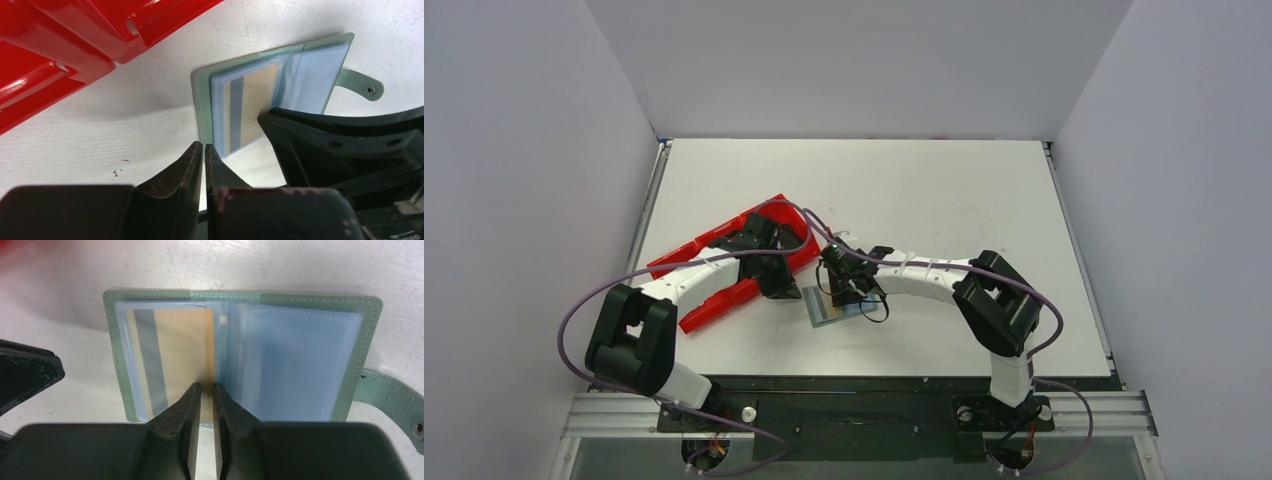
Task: Take the credit cards out of the card holder
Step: Remove the credit card from the card holder.
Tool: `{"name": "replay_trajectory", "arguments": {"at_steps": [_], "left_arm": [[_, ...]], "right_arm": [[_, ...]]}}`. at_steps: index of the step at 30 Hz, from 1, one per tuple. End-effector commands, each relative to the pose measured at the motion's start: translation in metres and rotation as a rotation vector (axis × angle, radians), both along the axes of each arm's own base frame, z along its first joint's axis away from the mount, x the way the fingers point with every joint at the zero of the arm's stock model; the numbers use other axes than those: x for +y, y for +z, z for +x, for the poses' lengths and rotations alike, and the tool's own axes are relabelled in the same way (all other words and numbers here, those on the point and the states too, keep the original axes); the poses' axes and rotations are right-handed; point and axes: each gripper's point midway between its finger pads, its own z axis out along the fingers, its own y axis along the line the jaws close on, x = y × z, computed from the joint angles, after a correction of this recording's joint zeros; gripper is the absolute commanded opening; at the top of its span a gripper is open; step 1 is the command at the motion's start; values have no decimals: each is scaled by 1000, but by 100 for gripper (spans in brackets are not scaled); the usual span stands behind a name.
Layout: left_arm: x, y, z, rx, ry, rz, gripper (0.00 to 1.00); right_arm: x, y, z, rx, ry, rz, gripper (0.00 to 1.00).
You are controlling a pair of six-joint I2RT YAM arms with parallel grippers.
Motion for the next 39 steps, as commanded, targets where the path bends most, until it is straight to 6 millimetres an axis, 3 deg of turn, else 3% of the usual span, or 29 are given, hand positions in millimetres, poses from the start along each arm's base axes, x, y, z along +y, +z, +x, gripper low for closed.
{"name": "replay_trajectory", "arguments": {"at_steps": [1,14,24,32,39], "left_arm": [[-11,11,13,-42,-32,-38,5],[-35,6,7,-21,-102,-74,9],[-43,8,10,-30,-114,-87,9],[-50,3,9,-29,-127,-95,18],[-54,0,11,-29,-131,-99,19]], "right_arm": [[-11,-18,-6,76,-22,33,9],[-29,-42,-11,186,-72,124,1],[-32,-57,-17,224,-78,119,0],[-35,-65,-19,242,-86,119,0],[-37,-69,-21,248,-89,115,0]]}}
